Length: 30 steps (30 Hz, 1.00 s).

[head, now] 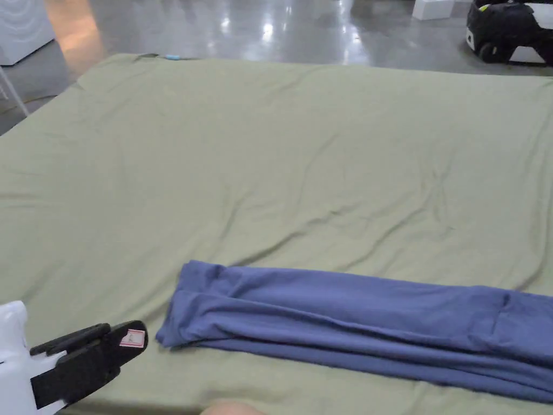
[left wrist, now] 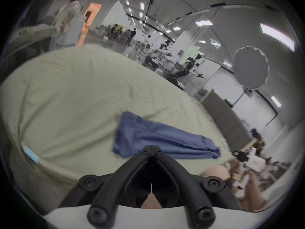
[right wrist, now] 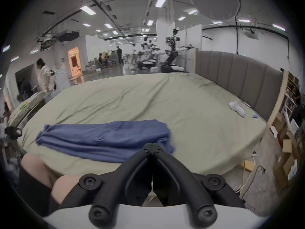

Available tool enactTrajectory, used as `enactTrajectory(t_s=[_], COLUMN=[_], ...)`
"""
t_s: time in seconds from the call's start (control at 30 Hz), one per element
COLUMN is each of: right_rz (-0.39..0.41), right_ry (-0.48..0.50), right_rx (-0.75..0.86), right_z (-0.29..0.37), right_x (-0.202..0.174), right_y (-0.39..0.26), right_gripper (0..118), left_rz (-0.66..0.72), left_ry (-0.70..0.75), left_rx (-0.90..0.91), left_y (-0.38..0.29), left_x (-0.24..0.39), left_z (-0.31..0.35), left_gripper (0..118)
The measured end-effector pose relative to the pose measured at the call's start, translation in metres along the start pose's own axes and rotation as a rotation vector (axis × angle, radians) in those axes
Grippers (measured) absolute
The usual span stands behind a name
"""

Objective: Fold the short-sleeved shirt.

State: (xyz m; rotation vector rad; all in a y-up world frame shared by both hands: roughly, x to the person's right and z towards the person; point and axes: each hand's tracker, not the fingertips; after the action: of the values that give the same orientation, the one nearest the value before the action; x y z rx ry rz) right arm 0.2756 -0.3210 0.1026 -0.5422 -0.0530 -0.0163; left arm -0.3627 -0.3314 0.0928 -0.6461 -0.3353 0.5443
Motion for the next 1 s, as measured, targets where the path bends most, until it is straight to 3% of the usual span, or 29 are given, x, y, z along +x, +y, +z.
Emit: enactTrajectory(t_s=[0.03,0.2,0.3,0.33,0.37,0.4,0.53,0.63,0.73,0.77,0.8,0.83,0.9,0.97,1.0], right_rz=[0.021,0.061,0.077,0.084,0.090,0.097,0.066,0.042,0.056,0.062,0.066,0.071,0.076,0.079,0.078], right_ry=[0.069,0.105,0.129,0.134,0.133,0.131,0.135,0.135,0.147,0.150,0.152,0.163,0.175,0.178,0.184], right_rx=[-0.028,-0.038,-0.019,-0.018,-0.020,-0.022,-0.039,-0.059,-0.076,-0.078,-0.079,-0.082,-0.079,-0.078,-0.079], right_z=[0.000,0.006,0.010,0.013,0.013,0.012,0.007,0.002,-0.002,-0.003,-0.004,-0.004,-0.004,-0.003,-0.002], right_x=[-0.007,-0.051,-0.063,-0.074,-0.077,-0.081,-0.082,-0.090,-0.101,-0.105,-0.108,-0.111,-0.113,-0.117,-0.114], right_y=[0.003,0.018,0.028,0.035,0.038,0.040,0.044,0.047,0.051,0.053,0.054,0.055,0.056,0.056,0.056], right_gripper=[2,2,2,2,2,2,2,2,2,2,2,2,2,2,2], left_rz=[0.036,0.122,0.291,0.341,0.379,0.405,0.405,0.351,0.306,0.289,0.261,0.213,0.181,0.215,0.210], left_ry=[-0.106,-0.209,-0.273,-0.303,-0.309,-0.304,-0.401,-0.367,-0.362,-0.353,-0.352,-0.306,-0.251,-0.330,-0.302], left_rx=[-0.084,-0.171,-0.187,-0.201,-0.222,-0.285,-0.359,-0.358,-0.453,-0.478,-0.491,-0.494,-0.516,-0.549,-0.515], left_y=[-0.003,0.025,0.042,0.046,0.050,0.051,0.047,0.060,0.056,0.055,0.055,0.063,0.058,0.055,0.059], left_x=[-0.033,-0.091,-0.142,-0.158,-0.168,-0.178,-0.150,-0.153,-0.115,-0.103,-0.094,-0.103,-0.099,-0.106,-0.105], left_z=[-0.007,-0.041,-0.070,-0.081,-0.092,-0.108,-0.156,-0.170,-0.190,-0.193,-0.195,-0.201,-0.205,-0.201,-0.195], left_gripper=[0,0,4,42,88,118,118,118,118,98,26,7,7,7,7])
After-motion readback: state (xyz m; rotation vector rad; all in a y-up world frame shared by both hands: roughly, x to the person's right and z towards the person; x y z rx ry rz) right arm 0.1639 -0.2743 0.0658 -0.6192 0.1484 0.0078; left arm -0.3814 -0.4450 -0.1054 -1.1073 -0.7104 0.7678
